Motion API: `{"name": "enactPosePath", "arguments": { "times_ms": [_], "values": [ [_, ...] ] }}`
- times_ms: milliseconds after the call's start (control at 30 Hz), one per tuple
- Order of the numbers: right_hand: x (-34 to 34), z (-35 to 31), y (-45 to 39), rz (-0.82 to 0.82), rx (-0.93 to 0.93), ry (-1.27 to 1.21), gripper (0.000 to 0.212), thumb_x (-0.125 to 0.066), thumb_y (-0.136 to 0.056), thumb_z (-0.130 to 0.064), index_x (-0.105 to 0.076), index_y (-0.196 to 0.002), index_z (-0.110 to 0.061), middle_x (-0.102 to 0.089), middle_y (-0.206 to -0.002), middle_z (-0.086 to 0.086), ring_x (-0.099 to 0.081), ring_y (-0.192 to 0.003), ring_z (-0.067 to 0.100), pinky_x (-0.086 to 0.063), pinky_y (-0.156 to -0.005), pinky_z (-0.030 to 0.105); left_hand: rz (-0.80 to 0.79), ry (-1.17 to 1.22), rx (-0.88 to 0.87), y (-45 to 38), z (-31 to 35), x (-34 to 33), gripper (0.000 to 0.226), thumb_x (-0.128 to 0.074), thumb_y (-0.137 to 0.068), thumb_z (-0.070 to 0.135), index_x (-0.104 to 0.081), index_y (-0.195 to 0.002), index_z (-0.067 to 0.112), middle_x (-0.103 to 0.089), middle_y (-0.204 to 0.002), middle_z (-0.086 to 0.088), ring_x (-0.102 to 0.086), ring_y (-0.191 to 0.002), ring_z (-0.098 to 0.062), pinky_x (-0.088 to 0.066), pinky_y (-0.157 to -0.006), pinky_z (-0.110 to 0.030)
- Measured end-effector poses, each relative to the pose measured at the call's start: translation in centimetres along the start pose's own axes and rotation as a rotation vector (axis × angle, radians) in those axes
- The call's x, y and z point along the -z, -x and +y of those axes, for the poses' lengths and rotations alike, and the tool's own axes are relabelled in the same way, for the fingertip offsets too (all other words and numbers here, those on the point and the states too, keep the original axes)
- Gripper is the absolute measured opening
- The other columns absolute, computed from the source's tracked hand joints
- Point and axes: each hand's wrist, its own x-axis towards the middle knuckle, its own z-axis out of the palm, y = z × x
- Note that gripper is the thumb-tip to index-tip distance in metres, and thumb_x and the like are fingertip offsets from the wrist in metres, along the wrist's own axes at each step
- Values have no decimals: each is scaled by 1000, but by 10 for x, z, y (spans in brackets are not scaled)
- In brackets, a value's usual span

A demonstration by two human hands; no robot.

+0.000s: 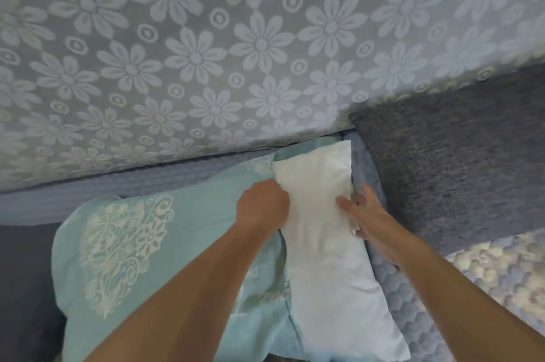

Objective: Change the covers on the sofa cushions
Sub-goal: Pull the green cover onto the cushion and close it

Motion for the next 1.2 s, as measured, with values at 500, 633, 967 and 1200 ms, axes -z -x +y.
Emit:
{"name": "enactPosePath", "arguments": {
  "times_ms": [500, 633, 967, 1200],
  "values": [
    [-82, -38, 68, -455, 351, 801, 99, -64, -87, -61, 12, -150, -49, 2, -154, -25, -38, -126, -3, -30, -107, 16, 112, 409, -512, 12, -40, 41, 78, -61, -81, 67, -40, -147, 31, -39, -142, 22, -33, -135, 6, -22, -113, -13],
    [-104, -47, 88, -688, 318, 462, 56, -66, -94, -35, -43, -145, -43, -38, -136, -44, -44, -116, -19, -40, -91, 6, -32, -8, -644, 8, -46, 66, 58, -61, -86, 61, -51, -140, 42, -56, -123, 24, -49, -117, -2, -35, -102, -22],
    [-101, 9, -28, -259, 91, 678, 29, -48, -84, -19, -74, -96, -22, -74, -98, -3, -67, -93, 16, -53, -90, 38, -80, -65, -656, 47, -88, 42, 41, -47, -97, 64, -71, -102, 31, -63, -87, 12, -58, -87, -11, -45, -87, -32],
    [-151, 11, -100, -156, 132, 1194, 53, -44, -101, -38, -40, -149, -16, -42, -151, 15, -35, -140, 37, -30, -115, 47, 34, 66, -502, 28, -76, 29, 48, -40, -92, 66, -54, -75, 23, -58, -72, 7, -54, -72, -13, -46, -71, -40]
  ]
}}
